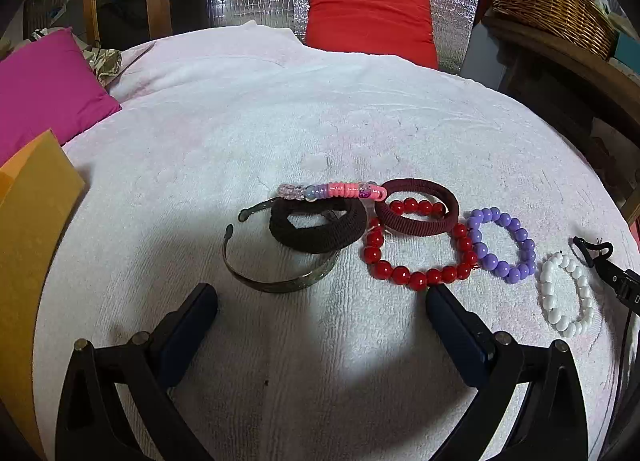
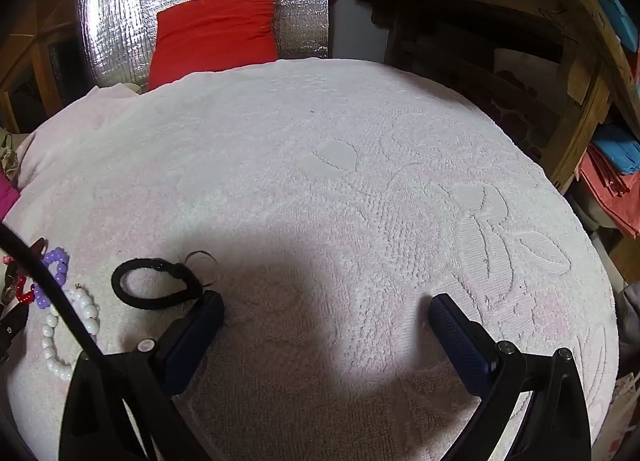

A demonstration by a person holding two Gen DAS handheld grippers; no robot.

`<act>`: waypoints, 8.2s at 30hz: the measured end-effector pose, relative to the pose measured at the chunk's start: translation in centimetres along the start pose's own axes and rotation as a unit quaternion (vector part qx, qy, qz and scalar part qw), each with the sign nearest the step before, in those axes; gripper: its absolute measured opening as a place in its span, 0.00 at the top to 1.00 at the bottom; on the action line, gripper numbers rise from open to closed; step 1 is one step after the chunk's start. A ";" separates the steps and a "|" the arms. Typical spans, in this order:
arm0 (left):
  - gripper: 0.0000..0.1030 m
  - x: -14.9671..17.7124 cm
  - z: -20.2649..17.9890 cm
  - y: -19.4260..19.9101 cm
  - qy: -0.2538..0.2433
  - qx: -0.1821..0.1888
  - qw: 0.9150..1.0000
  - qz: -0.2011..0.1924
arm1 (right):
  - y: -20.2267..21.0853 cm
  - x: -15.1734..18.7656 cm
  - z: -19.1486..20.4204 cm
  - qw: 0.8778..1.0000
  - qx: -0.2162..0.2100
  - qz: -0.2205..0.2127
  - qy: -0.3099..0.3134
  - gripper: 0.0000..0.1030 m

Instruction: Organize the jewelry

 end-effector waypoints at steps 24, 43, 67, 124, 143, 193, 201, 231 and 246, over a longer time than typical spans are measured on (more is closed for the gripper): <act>0.00 2.7 0.1 4.6 0.008 0.008 0.997 0.071 | 7.2 3.5 1.4 0.995 -0.075 0.005 0.059 0.00; 0.00 5.2 1.5 31.9 -0.020 -0.095 0.981 -0.165 | 28.6 7.1 7.8 0.979 -0.112 -0.145 0.086 0.00; 0.00 8.7 1.4 41.6 0.010 -0.112 0.966 -0.231 | 37.0 11.2 7.4 0.973 -0.129 -0.174 0.073 0.00; 0.31 -5.7 -0.7 0.0 -0.066 0.050 0.994 0.072 | 3.4 3.7 12.5 0.989 -0.135 0.051 0.019 0.39; 0.95 -4.4 -2.6 1.5 -0.098 0.109 0.988 0.052 | 4.1 3.6 11.1 0.982 -0.185 0.049 0.004 0.89; 0.92 -0.9 -3.0 7.1 -0.110 0.168 0.979 0.031 | 8.6 3.2 9.5 0.929 -0.357 0.046 -0.083 0.89; 0.92 2.7 -2.2 7.2 -0.108 0.170 0.978 0.057 | 9.3 3.8 10.0 0.931 -0.357 0.040 -0.067 0.89; 0.94 4.6 2.3 5.7 -0.048 0.140 0.985 0.093 | 9.7 4.2 10.5 0.933 -0.352 0.046 -0.056 0.89; 0.94 3.9 7.4 17.1 -0.048 0.129 0.990 -0.010 | 14.0 5.5 17.9 0.909 -0.414 0.046 0.002 0.89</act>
Point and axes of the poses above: each gripper's, at about its wrist camera, not at the fingertips, and y roughly against the way its jaws point, z to its left, x to its underside, the point moved 9 cm from there along -y, roughly the way its jaws point, and after that the axes turned 10 degrees about z, right-handed, at the moved point
